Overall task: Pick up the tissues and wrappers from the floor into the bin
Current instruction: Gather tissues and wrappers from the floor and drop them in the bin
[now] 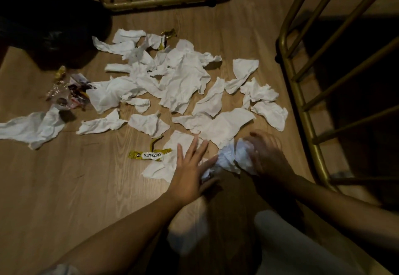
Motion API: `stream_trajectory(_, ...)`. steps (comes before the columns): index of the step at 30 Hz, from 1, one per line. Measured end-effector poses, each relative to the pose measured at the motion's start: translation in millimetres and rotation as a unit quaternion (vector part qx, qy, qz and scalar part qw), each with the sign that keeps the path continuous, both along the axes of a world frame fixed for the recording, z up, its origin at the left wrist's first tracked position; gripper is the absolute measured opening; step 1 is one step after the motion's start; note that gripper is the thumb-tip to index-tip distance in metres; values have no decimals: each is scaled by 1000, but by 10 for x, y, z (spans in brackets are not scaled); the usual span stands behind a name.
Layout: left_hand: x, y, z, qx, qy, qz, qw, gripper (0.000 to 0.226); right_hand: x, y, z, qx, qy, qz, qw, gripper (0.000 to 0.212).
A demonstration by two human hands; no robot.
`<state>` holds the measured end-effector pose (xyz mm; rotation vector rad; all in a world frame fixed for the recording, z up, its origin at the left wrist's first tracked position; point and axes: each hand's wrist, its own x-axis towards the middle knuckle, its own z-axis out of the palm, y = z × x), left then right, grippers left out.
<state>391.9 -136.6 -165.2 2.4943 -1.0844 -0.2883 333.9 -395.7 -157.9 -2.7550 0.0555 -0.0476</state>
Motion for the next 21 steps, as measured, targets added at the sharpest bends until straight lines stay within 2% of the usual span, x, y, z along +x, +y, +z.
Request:
stream_trajectory(2,-117,22,-48,33,-24,-2,999,60,-120,-44,-122,-80,66,27,994,70)
stream_trajectory(4,-198,54,-108,13,-22,1,1000,56,-171,-43,-176,-70,82,50,993,75)
stream_trajectory(8,-206,110,-182,-105,80,-42,990,37,-184,-48,-206,-11,-15,177,984,55)
stream_trajectory(10,-177,98,-138,-133,119,-45,983,32,-150,-59,-199,43,-43,213,975,51)
stream_trajectory(12,-173,51,-96,-152,156,-5,976,36,-91,-42,-144,113,-73,184,974,41)
stream_trajectory(14,-170,-41,-44,-181,179,22,967,42,-8,2,18,171,-112,112,972,34)
stream_trajectory(17,-144,-268,11,-227,143,-11,963,34,43,35,260,153,-176,25,972,45)
stream_trajectory(18,-132,-367,61,-229,123,-17,965,28,33,14,310,145,-178,15,973,45)
stream_trajectory(21,-164,-630,173,-218,86,-38,971,33,-100,-181,218,105,-137,-15,985,36)
